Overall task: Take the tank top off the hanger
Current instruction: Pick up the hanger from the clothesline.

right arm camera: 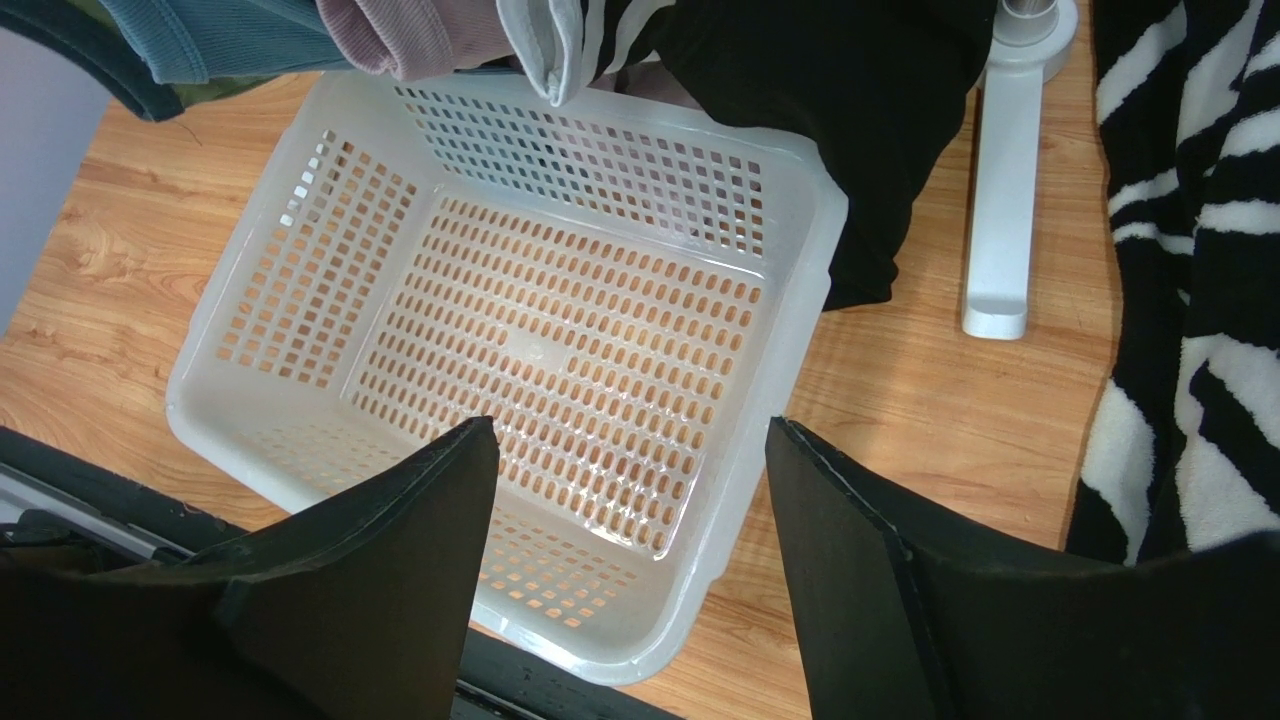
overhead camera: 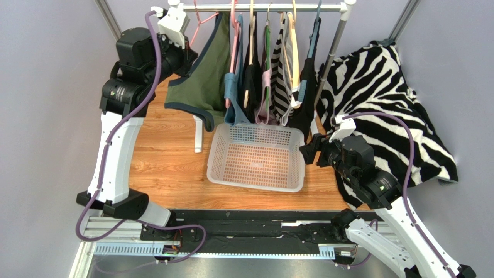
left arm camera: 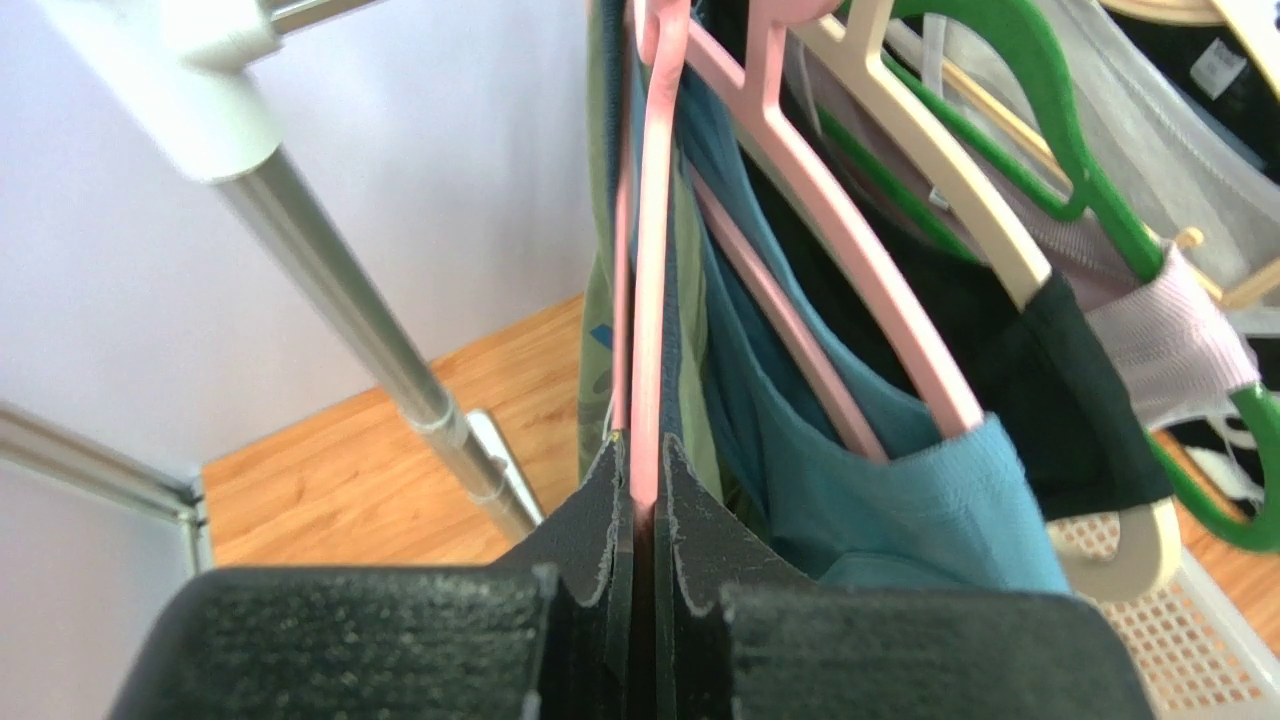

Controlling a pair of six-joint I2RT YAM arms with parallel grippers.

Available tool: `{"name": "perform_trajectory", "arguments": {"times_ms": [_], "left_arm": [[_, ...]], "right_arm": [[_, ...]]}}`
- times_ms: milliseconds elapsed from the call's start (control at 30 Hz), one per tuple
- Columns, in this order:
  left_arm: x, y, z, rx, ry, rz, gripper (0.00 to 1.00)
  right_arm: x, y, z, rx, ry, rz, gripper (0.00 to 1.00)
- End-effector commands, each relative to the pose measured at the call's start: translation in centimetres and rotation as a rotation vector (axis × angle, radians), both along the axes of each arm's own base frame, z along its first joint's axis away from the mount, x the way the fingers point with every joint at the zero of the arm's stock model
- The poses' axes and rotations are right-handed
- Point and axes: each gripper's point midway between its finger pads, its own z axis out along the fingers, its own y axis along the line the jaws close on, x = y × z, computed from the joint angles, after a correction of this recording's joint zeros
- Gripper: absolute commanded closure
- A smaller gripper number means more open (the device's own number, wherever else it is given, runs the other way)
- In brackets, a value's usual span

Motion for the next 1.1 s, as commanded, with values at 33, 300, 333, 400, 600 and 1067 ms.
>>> {"name": "perform_trajectory", "arguments": {"times_ms": [33, 300, 333, 400, 600, 1067], "left_arm": [[-5.2, 2.4, 4.5, -0.008, -0.162, 0.026, 1.0], [-10.2, 4.6, 0.4, 0.069, -0.088, 0.036, 1.0], [-10.8, 4.9, -0.3, 0.085, -0.064, 0.038, 1.0], [-12.0, 5.5, -0.7, 0.094, -0.047, 0.046, 1.0], [-16.0, 7.9, 1.1, 0.154, -0.159, 0.078, 1.0], [-14.6, 5.7, 17.7, 0.036, -0.57, 0.02, 1.0]], "right_arm": [[0.1, 0.1, 1.4, 0.022, -0.059, 0.004, 0.3], [-0.3, 0.0, 1.9, 0.038, -0.072, 0.011, 0.31], [-0.3, 0.1, 1.9, 0.038, -0.071, 0.014, 0.31], [-0.4, 0.0, 2.1, 0.042, -0.076, 0.014, 0.31], [-0.7, -0.2, 2.5, 0.054, -0.094, 0.014, 0.32], [-0.4, 3.1, 0.8, -0.037, -0.035, 0.118, 0.39]]}}
